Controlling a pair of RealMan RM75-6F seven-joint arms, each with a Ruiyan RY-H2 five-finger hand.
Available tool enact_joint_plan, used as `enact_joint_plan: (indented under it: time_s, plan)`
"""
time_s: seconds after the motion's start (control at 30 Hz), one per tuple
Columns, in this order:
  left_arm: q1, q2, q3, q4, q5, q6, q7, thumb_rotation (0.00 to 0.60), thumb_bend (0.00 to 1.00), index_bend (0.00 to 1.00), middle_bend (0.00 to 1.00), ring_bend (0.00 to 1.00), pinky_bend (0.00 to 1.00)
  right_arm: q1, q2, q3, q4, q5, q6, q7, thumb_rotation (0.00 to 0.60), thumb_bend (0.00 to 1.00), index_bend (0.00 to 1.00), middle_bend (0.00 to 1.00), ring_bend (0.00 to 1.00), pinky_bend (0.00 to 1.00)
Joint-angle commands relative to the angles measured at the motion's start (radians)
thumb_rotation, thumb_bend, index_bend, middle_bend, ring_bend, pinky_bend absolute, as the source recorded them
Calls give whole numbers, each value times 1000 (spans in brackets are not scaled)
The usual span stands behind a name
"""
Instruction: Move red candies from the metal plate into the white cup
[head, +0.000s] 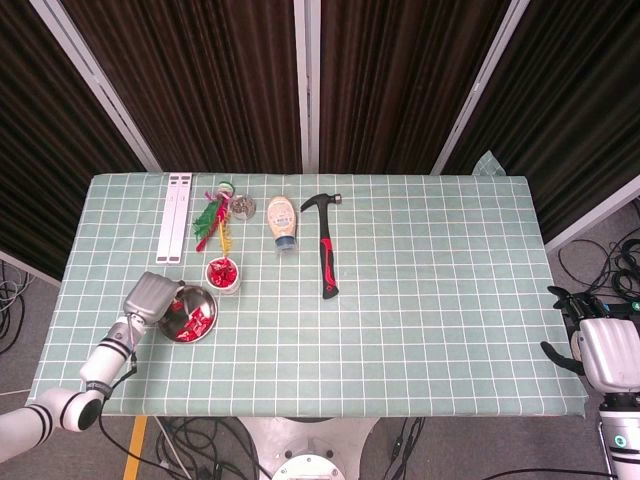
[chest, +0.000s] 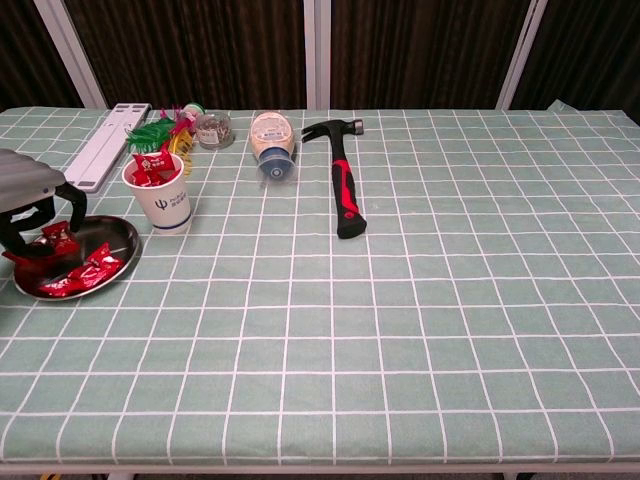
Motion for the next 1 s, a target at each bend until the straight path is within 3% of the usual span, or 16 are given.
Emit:
enact_joint_plan:
  time_s: [0.03,0.33,0.8,1.0]
  plan:
    - [-4,-7,3,8,-7,-9,13,600,307,493,933,919,1000,0,1,1,0,1,0,0,600,89,196,378,248,570]
    - [-8,-21,6,17,-15,-13,29,600,315,549,940,919,1000,3,0,1,2,2,-4,2,600,89,196,378,248,570]
    - [-4,-38,11,43,-6,-14,-15,600,450,659,955,924,1000,3,2,1,-2,2,-4,0,600,88,196,381,248,573]
    - [11,-16,10,-3,21,29,-55,600,456,669,958,926,1000,3,3,1,-5,-1,-2,-2,600,89,196,381,248,574]
